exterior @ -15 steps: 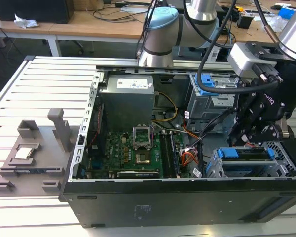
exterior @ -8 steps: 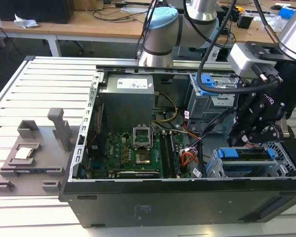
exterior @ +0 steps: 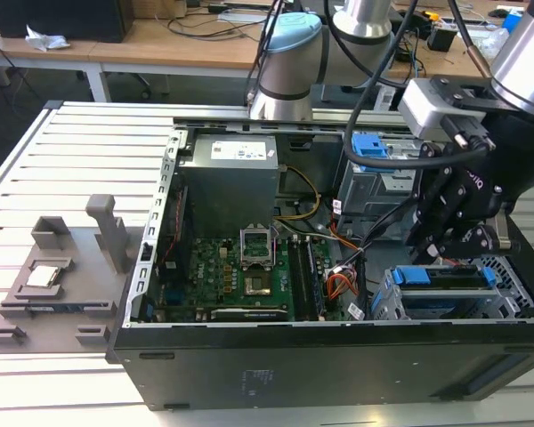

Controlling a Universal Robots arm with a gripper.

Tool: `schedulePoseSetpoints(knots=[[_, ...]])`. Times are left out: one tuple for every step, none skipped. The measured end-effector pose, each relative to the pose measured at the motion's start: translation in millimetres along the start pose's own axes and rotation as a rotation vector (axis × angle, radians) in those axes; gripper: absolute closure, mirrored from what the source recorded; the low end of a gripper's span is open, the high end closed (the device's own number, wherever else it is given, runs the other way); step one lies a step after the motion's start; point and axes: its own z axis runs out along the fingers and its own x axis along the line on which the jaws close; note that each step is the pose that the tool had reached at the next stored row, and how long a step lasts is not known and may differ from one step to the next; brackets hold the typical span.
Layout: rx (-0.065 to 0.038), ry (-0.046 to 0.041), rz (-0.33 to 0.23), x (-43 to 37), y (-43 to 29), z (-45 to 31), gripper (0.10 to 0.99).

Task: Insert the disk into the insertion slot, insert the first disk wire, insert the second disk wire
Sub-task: 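Insert the second disk wire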

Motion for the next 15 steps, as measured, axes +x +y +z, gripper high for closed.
schedulePoseSetpoints(knots=[[0.000, 0.0002, 0.000, -0.1, 1.0, 0.4, 0.784], [0.000, 0.0001, 0.000, -0.1, 1.5, 0.6, 0.784], [0.000, 0.0001, 0.000, -0.1, 2.1, 0.9, 0.784], [0.000, 0.0002, 0.000, -0.1, 2.4, 1.4, 0.784], [0.000, 0.0003, 0.000, -0.2, 2.4, 1.8, 0.784], [0.000, 0.0002, 0.000, -0.2, 2.4, 2.5, 0.784], [0.000, 0.0001, 0.000, -0.7, 2.3, 3.9, 0.784], [0.000, 0.0001, 0.000, -2.7, 2.2, 4.5, 0.784], [0.000, 0.0004, -0.001, -6.1, 2.1, 4.6, 0.784], [0.000, 0.0010, -0.001, -8.1, 2.0, 4.6, 0.784], [0.000, 0.0029, -0.002, -10.8, 2.0, 4.6, 0.784], [0.000, 0.0091, -0.002, -15.5, 1.7, 4.6, 0.784], [-0.001, 0.0145, -0.002, -18.1, 1.4, 4.7, 0.784], [-0.001, 0.0199, -0.002, -19.8, 1.2, 4.6, 0.784], [-0.001, 0.0253, -0.002, -21.3, 1.0, 4.6, 0.784]])
